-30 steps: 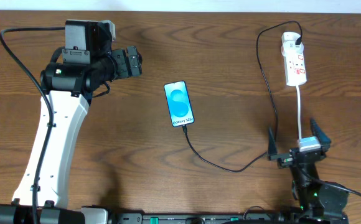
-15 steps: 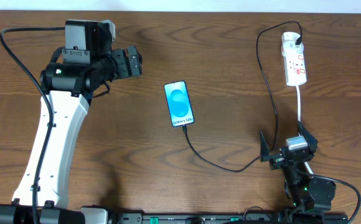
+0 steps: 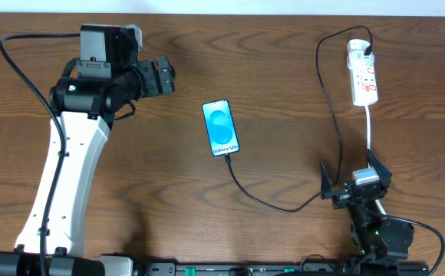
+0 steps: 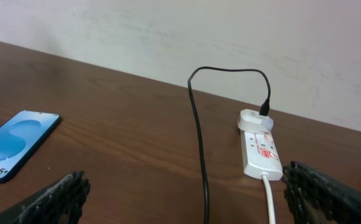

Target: Plug charger to phone and switch on socket

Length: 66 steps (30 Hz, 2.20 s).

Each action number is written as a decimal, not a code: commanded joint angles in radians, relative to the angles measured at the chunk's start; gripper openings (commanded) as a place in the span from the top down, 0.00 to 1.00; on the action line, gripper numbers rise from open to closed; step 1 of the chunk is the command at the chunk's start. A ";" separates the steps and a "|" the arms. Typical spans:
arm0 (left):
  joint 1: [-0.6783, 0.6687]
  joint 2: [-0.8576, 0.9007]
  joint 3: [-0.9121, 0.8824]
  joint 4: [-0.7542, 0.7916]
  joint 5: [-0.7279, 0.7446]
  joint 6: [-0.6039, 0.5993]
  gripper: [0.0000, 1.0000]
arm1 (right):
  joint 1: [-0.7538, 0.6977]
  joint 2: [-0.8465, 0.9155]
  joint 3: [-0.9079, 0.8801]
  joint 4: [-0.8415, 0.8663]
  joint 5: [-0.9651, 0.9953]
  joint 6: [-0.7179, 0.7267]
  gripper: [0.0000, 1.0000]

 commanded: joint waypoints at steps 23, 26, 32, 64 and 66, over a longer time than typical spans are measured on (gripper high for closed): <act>0.005 -0.072 -0.024 0.006 -0.093 0.041 0.01 | 0.007 -0.009 -0.006 0.001 0.005 -0.006 0.01; 0.005 -0.153 -0.114 0.089 -0.092 0.075 0.01 | 0.007 -0.009 -0.006 0.001 0.005 -0.006 0.01; 0.005 -0.374 -0.427 0.391 -0.093 0.084 0.01 | 0.007 -0.009 -0.006 0.001 0.005 -0.006 0.01; 0.058 -1.401 -1.414 0.782 -0.196 0.195 0.01 | 0.007 -0.009 -0.006 0.001 0.005 -0.006 0.01; 0.058 -1.431 -1.440 0.781 -0.197 0.211 0.01 | 0.007 -0.009 -0.006 0.001 0.005 -0.006 0.01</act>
